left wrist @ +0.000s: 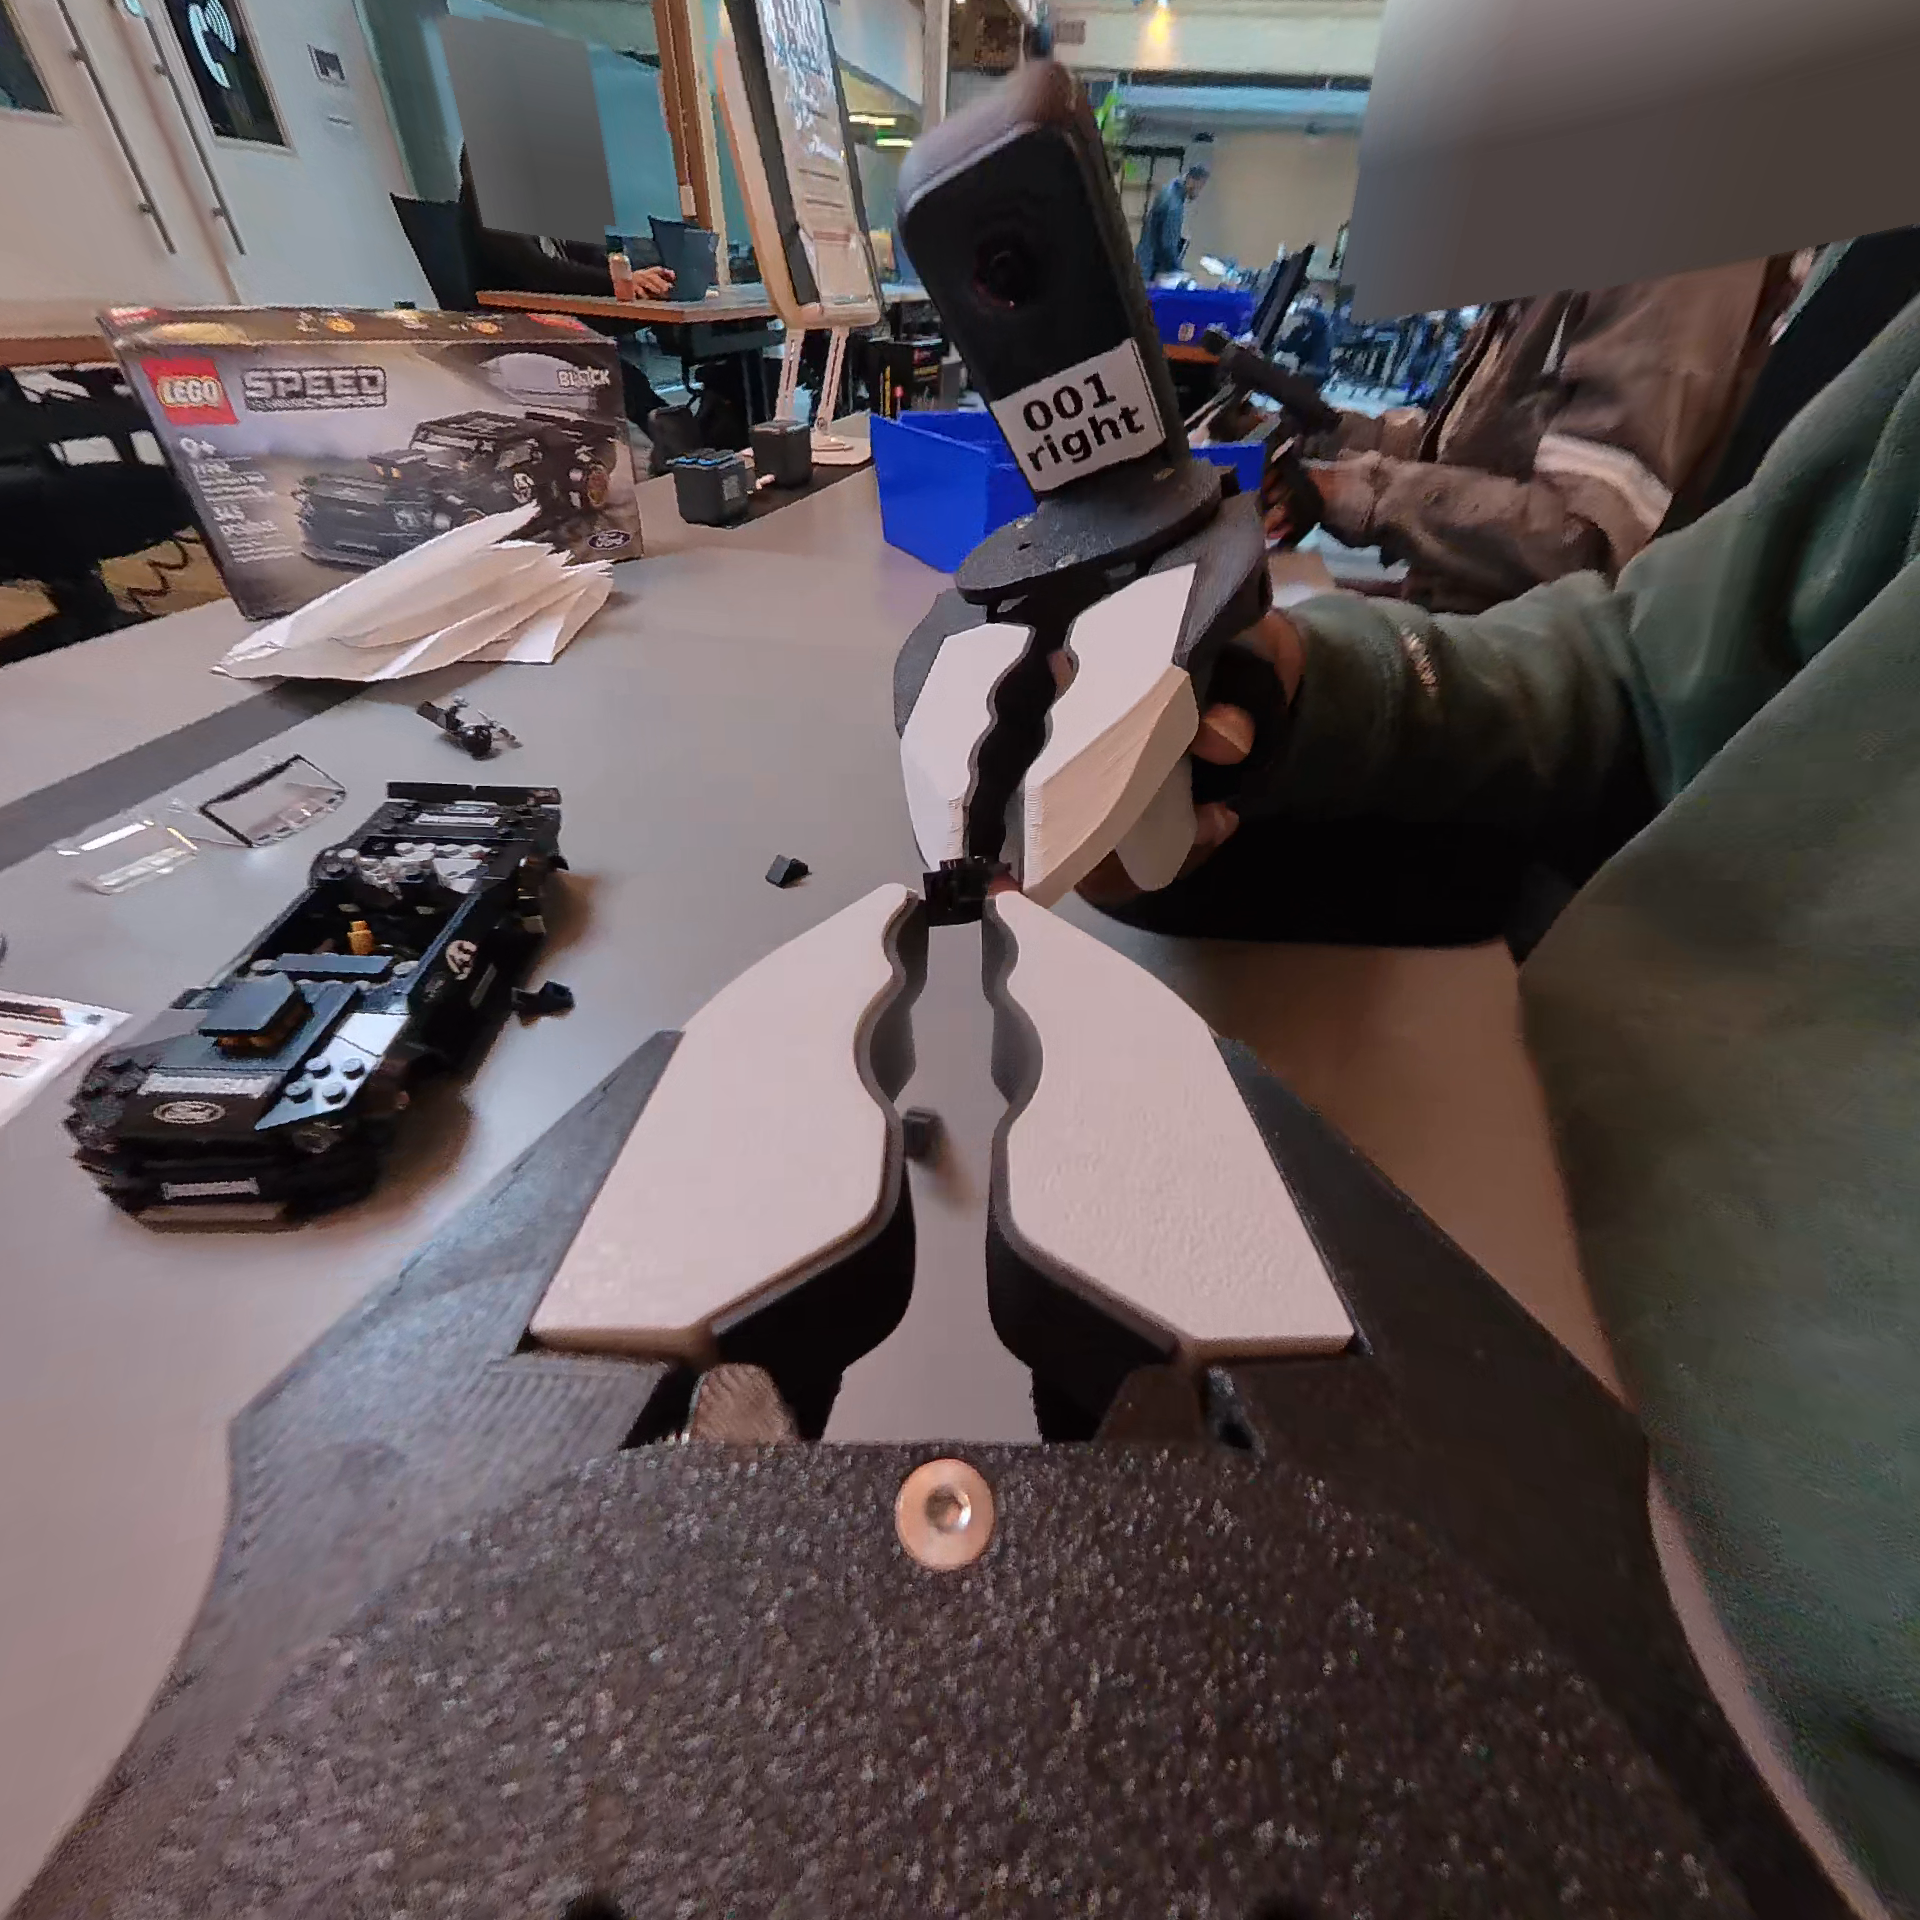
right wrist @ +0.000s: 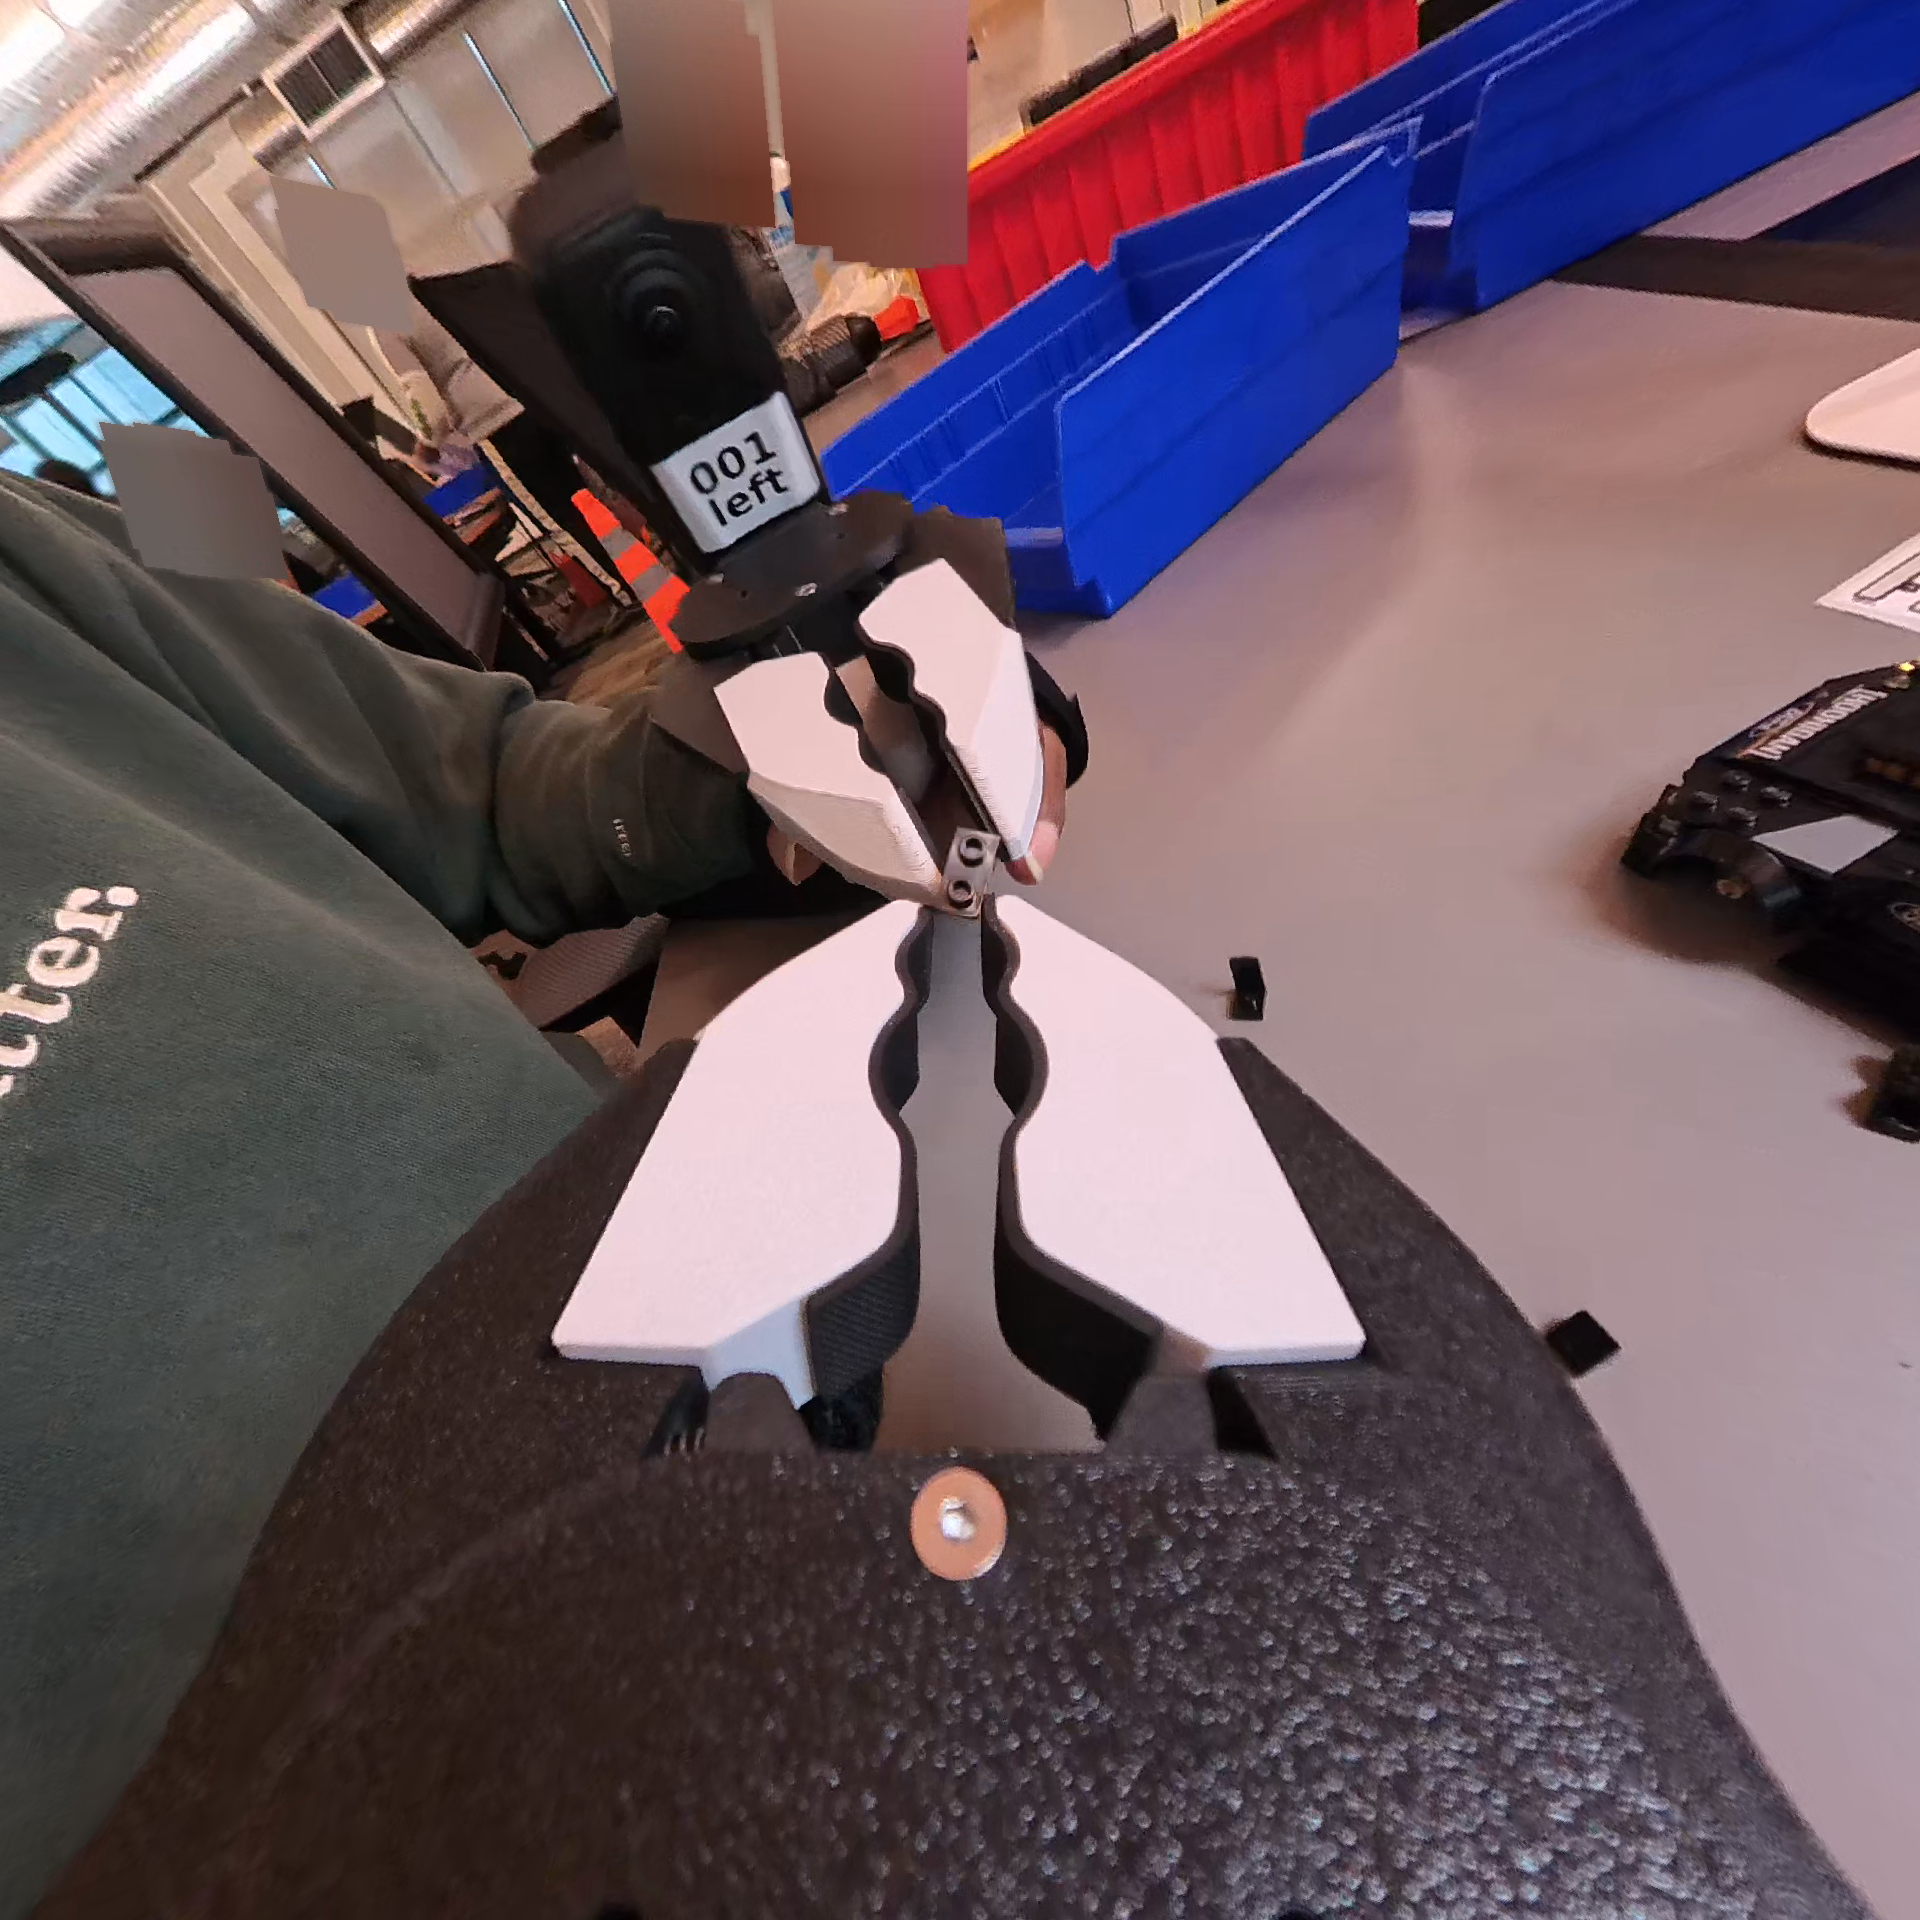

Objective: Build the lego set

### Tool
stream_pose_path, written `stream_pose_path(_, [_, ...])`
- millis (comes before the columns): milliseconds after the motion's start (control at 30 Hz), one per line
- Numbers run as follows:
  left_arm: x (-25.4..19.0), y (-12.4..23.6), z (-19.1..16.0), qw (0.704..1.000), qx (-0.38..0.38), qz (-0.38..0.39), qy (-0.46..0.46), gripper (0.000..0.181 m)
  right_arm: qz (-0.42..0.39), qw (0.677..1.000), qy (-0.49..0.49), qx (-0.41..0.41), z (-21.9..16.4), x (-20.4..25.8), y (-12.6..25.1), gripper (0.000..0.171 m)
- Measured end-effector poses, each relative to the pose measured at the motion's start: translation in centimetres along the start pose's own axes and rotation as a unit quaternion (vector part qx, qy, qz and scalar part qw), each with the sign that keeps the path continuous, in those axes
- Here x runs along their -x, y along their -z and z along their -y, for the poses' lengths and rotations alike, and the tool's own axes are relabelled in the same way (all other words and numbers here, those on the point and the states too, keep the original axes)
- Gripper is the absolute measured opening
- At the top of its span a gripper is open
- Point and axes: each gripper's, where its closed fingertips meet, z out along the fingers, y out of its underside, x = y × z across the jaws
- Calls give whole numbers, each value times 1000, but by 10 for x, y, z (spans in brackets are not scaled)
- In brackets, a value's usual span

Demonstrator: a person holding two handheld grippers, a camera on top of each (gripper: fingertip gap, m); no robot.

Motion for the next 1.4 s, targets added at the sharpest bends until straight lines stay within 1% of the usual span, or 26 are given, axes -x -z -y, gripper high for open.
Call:
stream_pose_path(267, [-4,5,12,989,-47,-68,121,10,7,998,51,-43,15,10,5,8])
stream_pose_path(433, [-10,6,16,973,-64,-119,185,10,1,993,105,-55,18,17,5,6])
stream_pose_path(533, [-17,9,21,958,-74,-163,226,10,10,988,141,-61,19,25,6,5])
stream_pose_path(600, [-21,11,23,944,-78,-195,255,10,1,979,193,-62,21,27,9,8])
stream_pose_path(700, [-28,11,23,923,-74,-241,291,10,-18,952,304,-34,17,29,7,21])
stream_pose_path(800, [-37,11,24,904,-65,-281,317,10,-29,930,365,-10,14,30,2,21])
stream_pose_path(933, [-38,14,28,888,-72,-299,341,10,-29,922,386,-24,18,37,1,8])
stream_pose_path(1000, [-40,15,28,882,-70,-308,351,10,-31,918,394,-25,18,40,0,8])
stream_pose_path(1067, [-44,17,29,867,-68,-326,371,11,-30,913,407,-23,19,43,0,12])
stream_pose_path(1133, [-46,15,25,859,-55,-333,386,11,-18,908,419,-12,17,49,-1,15])
stream_pose_path(1300, [-58,16,20,833,-26,-370,410,10,20,888,458,48,7,57,-3,10])
stream_pose_path(1367, [-57,16,22,829,-30,-372,416,10,22,889,454,60,9,57,-3,9])
stream_pose_path(1400, [-55,17,24,833,-37,-367,413,10,21,896,438,60,12,56,-4,9])
